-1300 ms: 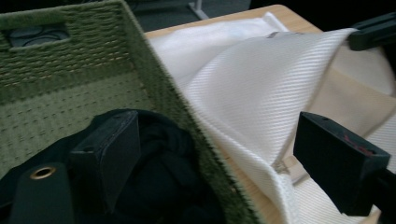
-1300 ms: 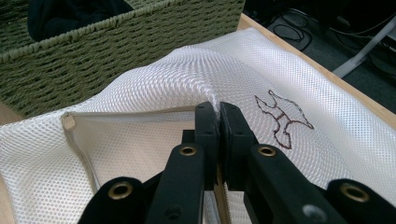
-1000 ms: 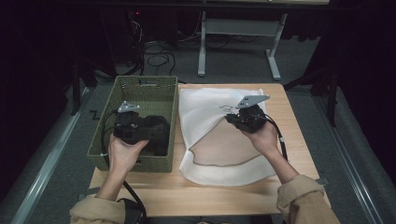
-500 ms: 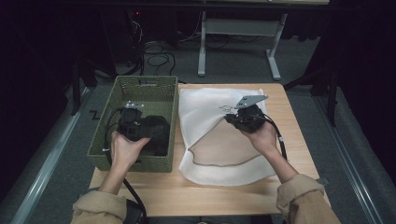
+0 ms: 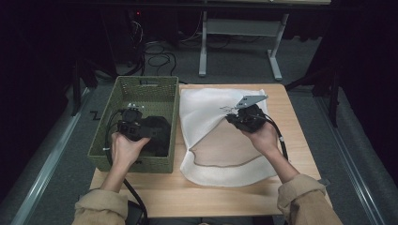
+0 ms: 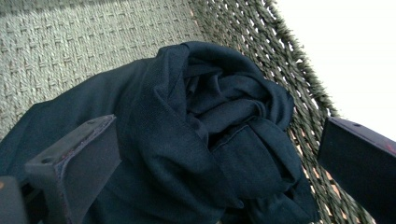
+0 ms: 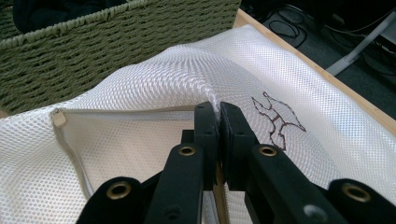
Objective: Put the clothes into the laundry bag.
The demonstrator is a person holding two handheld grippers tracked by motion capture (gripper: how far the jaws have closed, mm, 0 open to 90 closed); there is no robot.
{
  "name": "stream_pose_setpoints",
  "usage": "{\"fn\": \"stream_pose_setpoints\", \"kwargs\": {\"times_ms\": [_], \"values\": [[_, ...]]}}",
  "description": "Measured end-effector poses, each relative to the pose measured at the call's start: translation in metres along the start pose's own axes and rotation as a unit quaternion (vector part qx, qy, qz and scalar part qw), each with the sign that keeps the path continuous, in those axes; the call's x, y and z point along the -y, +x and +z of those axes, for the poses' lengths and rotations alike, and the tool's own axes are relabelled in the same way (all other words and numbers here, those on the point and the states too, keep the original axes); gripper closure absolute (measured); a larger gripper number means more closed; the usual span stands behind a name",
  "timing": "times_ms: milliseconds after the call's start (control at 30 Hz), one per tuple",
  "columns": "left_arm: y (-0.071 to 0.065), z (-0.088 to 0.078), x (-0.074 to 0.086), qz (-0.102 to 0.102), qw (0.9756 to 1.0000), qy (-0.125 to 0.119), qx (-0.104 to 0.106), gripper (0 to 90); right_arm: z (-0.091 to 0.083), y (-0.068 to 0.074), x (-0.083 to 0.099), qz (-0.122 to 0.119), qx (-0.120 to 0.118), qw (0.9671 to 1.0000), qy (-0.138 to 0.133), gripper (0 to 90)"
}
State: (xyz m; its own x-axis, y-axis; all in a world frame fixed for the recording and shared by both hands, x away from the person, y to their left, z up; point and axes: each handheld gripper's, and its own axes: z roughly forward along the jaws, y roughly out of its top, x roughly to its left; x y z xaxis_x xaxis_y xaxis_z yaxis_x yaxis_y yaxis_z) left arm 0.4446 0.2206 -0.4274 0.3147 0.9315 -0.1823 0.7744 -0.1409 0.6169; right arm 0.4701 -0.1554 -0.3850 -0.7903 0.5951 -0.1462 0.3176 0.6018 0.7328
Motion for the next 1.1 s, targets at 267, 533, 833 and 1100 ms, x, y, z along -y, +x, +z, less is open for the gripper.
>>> {"fn": "stream_pose_setpoints", "kwargs": {"times_ms": [267,533,833,1100], "values": [[0.000,0.016,-0.003,0.004,0.9997,0.023,0.002,0.0,0.000,0.001,-0.001,0.001,0.000,1.0000,0.003,87.1],[-0.006,0.027,-0.007,0.014,0.9985,0.052,-0.011,0.0,0.002,0.002,-0.001,0.001,0.001,1.0000,0.002,87.1],[-0.008,0.038,-0.013,0.013,0.9962,0.083,-0.024,0.0,0.005,0.003,-0.002,-0.004,-0.001,1.0000,0.007,87.1],[-0.007,0.056,-0.019,0.008,0.9945,0.101,-0.027,0.0,0.007,0.004,-0.003,-0.001,-0.002,1.0000,0.009,87.1]]}}
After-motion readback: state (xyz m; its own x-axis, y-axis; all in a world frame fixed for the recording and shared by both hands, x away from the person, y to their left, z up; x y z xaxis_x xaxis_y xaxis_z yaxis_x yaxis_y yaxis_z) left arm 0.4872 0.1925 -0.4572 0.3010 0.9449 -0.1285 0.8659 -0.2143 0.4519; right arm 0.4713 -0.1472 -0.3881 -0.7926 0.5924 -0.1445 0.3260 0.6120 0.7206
